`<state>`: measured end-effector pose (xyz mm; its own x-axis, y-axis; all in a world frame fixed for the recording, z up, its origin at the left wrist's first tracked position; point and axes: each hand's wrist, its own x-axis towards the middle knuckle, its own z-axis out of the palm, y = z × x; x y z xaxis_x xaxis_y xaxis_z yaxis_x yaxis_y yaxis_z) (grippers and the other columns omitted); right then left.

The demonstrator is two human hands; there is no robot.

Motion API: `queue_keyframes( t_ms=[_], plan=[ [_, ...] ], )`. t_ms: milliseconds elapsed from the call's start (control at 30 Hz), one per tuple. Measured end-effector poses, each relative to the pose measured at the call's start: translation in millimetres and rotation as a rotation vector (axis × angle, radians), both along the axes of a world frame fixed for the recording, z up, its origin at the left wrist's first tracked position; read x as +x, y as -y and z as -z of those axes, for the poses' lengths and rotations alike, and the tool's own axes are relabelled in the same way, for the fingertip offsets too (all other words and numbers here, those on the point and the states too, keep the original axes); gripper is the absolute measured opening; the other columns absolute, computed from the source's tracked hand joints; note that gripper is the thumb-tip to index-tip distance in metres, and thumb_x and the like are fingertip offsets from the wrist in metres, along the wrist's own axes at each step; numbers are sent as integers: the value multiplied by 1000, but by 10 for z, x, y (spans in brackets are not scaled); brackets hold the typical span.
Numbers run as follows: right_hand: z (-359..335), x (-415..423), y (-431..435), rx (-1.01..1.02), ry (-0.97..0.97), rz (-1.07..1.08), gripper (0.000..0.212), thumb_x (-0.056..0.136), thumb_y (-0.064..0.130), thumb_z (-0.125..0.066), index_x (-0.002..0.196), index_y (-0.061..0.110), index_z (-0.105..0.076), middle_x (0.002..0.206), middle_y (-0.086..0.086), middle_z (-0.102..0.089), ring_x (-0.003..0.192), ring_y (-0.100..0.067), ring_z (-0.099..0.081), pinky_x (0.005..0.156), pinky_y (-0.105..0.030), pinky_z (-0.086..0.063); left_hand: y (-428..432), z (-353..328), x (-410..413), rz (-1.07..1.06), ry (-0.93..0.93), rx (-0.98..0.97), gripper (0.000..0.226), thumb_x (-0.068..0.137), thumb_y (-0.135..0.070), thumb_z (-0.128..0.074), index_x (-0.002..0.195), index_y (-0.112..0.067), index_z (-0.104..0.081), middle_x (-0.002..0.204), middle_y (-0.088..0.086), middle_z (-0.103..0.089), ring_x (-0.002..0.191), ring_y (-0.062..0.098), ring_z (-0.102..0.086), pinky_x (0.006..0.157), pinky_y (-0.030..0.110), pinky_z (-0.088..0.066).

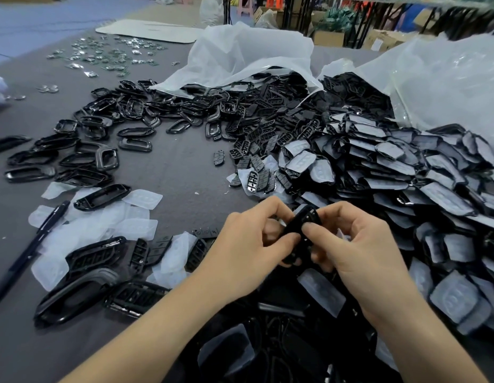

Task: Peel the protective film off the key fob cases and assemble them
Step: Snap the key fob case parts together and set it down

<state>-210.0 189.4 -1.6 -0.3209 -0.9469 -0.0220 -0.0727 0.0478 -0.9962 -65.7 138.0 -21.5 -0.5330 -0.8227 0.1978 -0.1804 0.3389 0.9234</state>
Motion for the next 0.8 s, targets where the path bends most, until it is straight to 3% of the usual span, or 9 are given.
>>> queue_keyframes(
  t_ms=[67,133,233,367,533,600,667,733,800],
  plan=[
    [-33,-31,6,41,35,-31,9,81,9,-71,85,13,-64,62,7,-61,49,-4,-51,46,-15,-39,7,13,-17,-45,-51,80,13,90,-3,-61,92,-14,-56,58,-1,-66,56,8,-69,59,16,-52],
    [-70,-98,26,97,309,-69,18,78,12,-71,93,11,-62,76,-2,-65,58,-8,-52,49,-18,-38,18,25,-34,-71,-142,219,17,93,2,-56,97,-15,-57,70,2,-72,64,20,-72,61,29,-58],
    [-122,-213,34,136,707,-95,49,64,24,-56,109,9,-62,101,-14,-69,77,-18,-59,62,-25,-40,49,31,-37,-95,-263,369,25,94,7,-50,102,-16,-56,87,8,-74,66,24,-72,59,27,-57],
    [-130,-233,32,96,807,-146,58,61,17,-40,115,9,-61,116,-17,-67,93,-26,-64,71,-31,-46,70,25,-27,-50,-394,504,22,96,7,-44,103,-12,-52,88,5,-74,69,27,-73,59,26,-57],
    [-160,-181,47,73,823,12,61,58,-15,-26,109,2,-54,91,-21,-66,77,-29,-72,62,-32,-58,167,-151,86,128,-934,972,22,80,1,-62,101,0,-67,94,18,-70,71,21,-73,57,22,-58],
    [-174,-174,42,33,804,81,56,64,-23,-19,103,1,-51,76,-15,-55,69,-29,-72,61,-34,-59,198,-196,183,348,-1171,1225,30,76,8,-68,105,2,-69,91,24,-63,72,27,-72,61,31,-61],
    [-179,-157,31,20,765,96,49,72,-25,-18,97,2,-51,65,-9,-49,64,-26,-71,61,-34,-59,207,-207,248,594,-1332,1406,30,85,11,-57,113,2,-64,94,32,-56,78,39,-70,71,44,-61],
    [-171,-128,26,20,722,94,45,76,-25,-20,93,3,-51,56,-5,-48,59,-20,-69,58,-32,-58,203,-228,243,549,-1277,1349,28,85,10,-58,108,-2,-68,94,28,-59,79,38,-71,71,46,-60],
    [-159,-103,19,34,596,112,42,80,-22,-23,89,7,-52,53,-3,-49,51,-16,-62,49,-28,-54,191,-221,190,290,-1053,1076,24,78,1,-64,96,-11,-74,86,15,-67,75,28,-73,64,37,-61]
  ],
)
